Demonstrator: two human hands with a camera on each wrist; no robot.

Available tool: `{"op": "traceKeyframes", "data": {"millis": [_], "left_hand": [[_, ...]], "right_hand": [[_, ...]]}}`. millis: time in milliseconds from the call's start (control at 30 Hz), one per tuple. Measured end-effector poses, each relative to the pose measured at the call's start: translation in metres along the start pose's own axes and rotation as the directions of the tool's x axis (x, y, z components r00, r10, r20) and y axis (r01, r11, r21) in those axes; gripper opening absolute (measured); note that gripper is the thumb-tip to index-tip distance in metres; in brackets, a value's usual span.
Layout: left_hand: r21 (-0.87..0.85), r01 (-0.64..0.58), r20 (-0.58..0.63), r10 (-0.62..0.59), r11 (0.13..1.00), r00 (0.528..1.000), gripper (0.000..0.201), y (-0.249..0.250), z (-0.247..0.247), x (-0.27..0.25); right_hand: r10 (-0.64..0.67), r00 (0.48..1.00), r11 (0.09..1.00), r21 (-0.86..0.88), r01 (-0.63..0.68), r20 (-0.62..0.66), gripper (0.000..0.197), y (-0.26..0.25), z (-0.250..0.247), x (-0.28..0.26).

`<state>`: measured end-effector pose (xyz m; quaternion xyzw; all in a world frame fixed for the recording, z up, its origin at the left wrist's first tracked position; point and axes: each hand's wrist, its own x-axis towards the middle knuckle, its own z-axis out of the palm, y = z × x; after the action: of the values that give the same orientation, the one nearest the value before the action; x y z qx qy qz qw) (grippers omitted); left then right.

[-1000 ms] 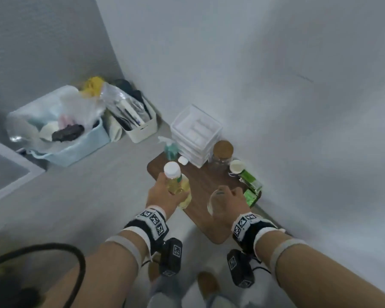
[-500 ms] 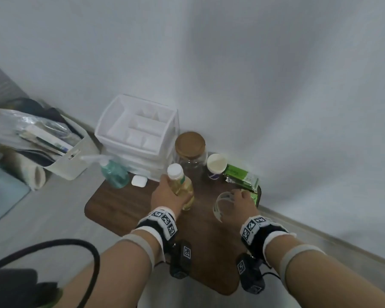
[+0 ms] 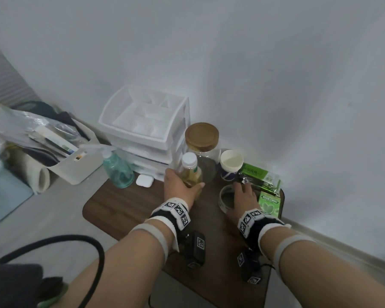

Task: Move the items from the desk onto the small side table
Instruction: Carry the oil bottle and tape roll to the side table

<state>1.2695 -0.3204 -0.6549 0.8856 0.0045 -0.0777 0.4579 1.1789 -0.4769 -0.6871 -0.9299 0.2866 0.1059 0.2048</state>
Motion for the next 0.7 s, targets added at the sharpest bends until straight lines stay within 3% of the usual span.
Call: {"op": "traceKeyframes", "data": {"millis": [200,333,433,567,700], "left_hand": [[0.036,0.141,0.036,-0.142,0.989,0.989,0.076,0.035,-0.074,-0.043],[-0.028,0.266,0.014,-0.266,0.964,0.964,0.059,0.092,-0.181,-0.081],[-0.070,0.338,-0.015,-0.340,0.938,0.940,0.044,0.131,-0.261,-0.113],[-0.105,0.385,-0.123,-0.397,0.917,0.910,0.022,0.189,-0.393,-0.170],[-0.196,0.385,-0.300,-0.429,0.902,0.852,0.005,0.221,-0.498,-0.237]], "right_hand": [[-0.010,0.996,1.000,-0.003,0.011,0.092,0.074,-0.045,-0.067,-0.045],[-0.173,0.946,0.982,-0.019,0.186,0.275,0.047,-0.122,-0.163,-0.101],[-0.288,0.898,0.953,0.010,0.302,0.332,0.033,-0.189,-0.229,-0.146],[-0.489,0.795,0.866,0.090,0.492,0.360,0.030,-0.296,-0.322,-0.227],[-0.684,0.622,0.717,0.190,0.671,0.381,0.019,-0.382,-0.375,-0.312]]}}
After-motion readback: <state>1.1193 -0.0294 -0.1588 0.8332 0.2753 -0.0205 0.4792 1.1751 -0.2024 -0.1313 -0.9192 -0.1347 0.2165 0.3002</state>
